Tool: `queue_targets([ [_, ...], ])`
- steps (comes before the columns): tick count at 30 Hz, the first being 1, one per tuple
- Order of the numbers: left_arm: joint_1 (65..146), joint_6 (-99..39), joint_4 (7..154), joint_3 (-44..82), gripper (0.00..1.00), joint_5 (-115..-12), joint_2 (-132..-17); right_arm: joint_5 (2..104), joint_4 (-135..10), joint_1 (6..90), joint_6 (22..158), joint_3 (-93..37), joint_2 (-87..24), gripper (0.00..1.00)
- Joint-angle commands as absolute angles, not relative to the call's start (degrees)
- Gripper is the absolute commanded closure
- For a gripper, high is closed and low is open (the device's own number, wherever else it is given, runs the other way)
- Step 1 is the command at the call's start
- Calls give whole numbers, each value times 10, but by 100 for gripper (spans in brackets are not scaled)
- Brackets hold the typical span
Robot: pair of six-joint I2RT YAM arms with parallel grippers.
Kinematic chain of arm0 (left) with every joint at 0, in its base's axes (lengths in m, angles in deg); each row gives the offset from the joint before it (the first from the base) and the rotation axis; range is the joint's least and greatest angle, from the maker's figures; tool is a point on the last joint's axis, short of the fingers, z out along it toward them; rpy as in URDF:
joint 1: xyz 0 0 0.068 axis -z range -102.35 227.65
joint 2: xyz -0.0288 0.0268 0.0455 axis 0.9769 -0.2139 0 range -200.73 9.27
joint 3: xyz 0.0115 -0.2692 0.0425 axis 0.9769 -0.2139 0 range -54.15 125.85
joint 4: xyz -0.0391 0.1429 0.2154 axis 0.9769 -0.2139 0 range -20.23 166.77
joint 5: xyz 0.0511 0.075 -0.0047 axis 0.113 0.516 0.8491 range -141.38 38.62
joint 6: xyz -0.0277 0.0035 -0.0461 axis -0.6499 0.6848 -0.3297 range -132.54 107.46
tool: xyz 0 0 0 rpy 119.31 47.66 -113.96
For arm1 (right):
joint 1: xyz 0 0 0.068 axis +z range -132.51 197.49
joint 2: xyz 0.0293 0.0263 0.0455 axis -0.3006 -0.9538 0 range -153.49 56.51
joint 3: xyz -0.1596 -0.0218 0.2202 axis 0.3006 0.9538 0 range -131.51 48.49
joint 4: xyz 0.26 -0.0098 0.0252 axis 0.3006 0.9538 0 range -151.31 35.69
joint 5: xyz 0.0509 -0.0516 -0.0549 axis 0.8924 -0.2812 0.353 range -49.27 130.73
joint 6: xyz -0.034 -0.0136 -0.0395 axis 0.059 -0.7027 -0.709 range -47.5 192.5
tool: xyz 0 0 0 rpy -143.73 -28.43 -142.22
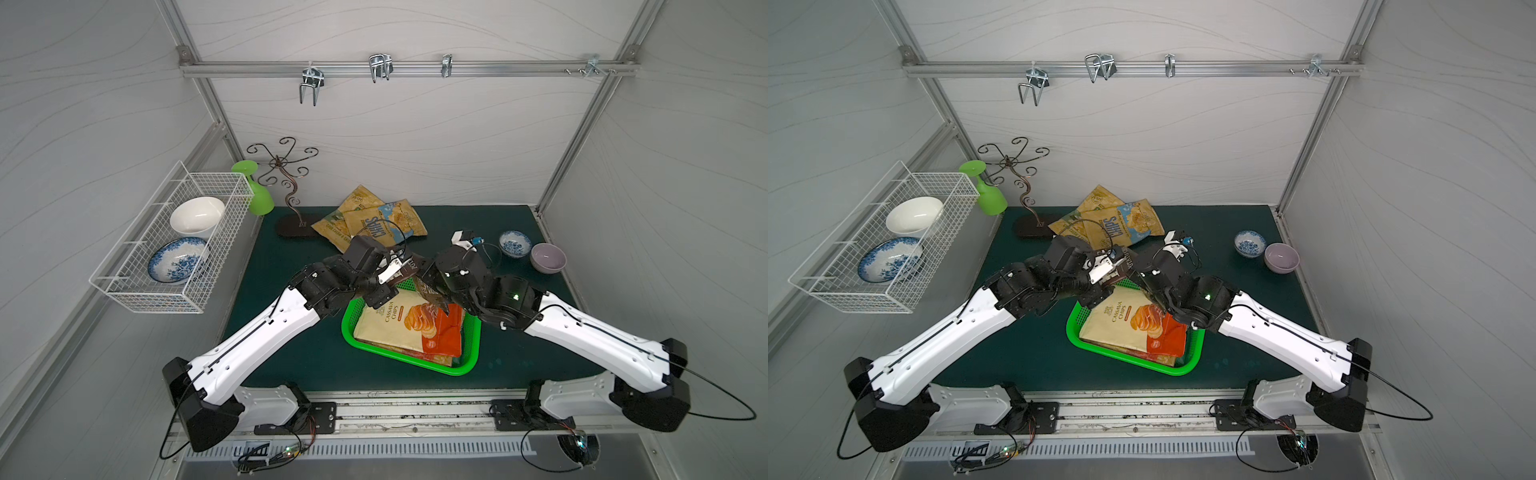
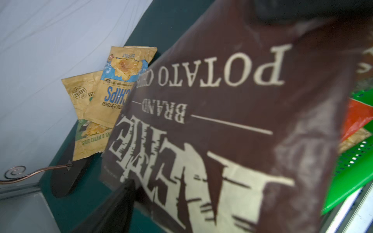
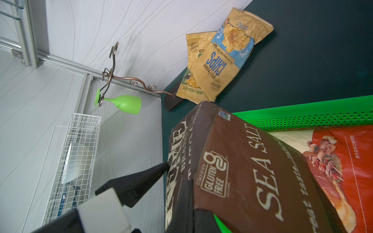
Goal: Put the potato chips into the basket
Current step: Pick up the potato chip from the center of the board.
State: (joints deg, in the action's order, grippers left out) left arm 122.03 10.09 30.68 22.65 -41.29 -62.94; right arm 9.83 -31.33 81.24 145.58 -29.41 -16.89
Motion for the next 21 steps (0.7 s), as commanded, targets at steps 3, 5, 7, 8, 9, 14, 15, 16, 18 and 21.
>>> queue_targets([
  [3,1223,109,350,253,57,-355,-628,118,-339,805,1443,-287,-147,100],
  [5,1223,112,355,255,73,-333,-630,124,-338,804,1423,-286,-147,100],
  [7,1223,115,359,260,87,-315,-632,132,-339,804,1396,-285,-146,100],
  [8,1222,115,359,264,96,-306,-632,139,-347,804,1371,-281,-146,100],
  [9,1223,113,359,268,100,-298,-632,143,-352,804,1352,-278,-144,100],
  [14,1222,109,346,301,100,-276,-633,159,-357,800,1286,-250,-131,94],
  [15,1222,110,341,307,100,-277,-633,168,-358,796,1277,-244,-125,92],
  [16,1222,112,334,313,100,-281,-632,186,-365,790,1264,-235,-120,88],
  [18,1222,121,317,324,100,-300,-630,237,-382,775,1236,-218,-106,82],
  [21,1222,139,295,329,100,-341,-621,328,-417,755,1169,-193,-86,73],
])
